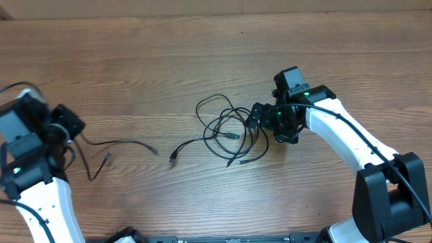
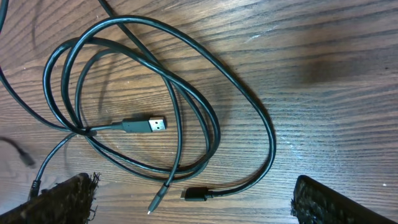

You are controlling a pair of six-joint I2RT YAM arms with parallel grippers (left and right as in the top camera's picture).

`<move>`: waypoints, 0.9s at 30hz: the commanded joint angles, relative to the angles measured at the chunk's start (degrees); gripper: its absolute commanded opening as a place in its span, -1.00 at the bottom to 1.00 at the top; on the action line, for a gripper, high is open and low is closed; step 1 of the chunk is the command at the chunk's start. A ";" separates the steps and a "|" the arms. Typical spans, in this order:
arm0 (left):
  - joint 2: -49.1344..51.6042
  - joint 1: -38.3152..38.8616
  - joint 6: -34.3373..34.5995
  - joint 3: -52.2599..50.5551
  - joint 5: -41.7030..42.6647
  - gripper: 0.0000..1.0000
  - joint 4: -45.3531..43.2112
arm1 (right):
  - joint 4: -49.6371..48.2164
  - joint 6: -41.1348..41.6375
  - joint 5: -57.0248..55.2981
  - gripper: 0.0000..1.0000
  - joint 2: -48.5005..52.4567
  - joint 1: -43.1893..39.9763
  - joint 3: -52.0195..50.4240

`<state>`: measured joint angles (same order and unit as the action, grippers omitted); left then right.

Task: Untangle cables
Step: 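Drag the held black cable to the far left edge and release it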

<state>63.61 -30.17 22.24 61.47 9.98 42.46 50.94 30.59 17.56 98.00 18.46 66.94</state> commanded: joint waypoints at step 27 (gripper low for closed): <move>18.10 -23.91 11.63 3.63 -17.88 -0.91 -7.63 | -0.28 -0.66 0.11 1.00 0.13 0.22 -0.46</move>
<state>77.21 -53.89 31.66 63.77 -4.21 35.83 50.92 30.59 17.58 98.00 18.46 66.94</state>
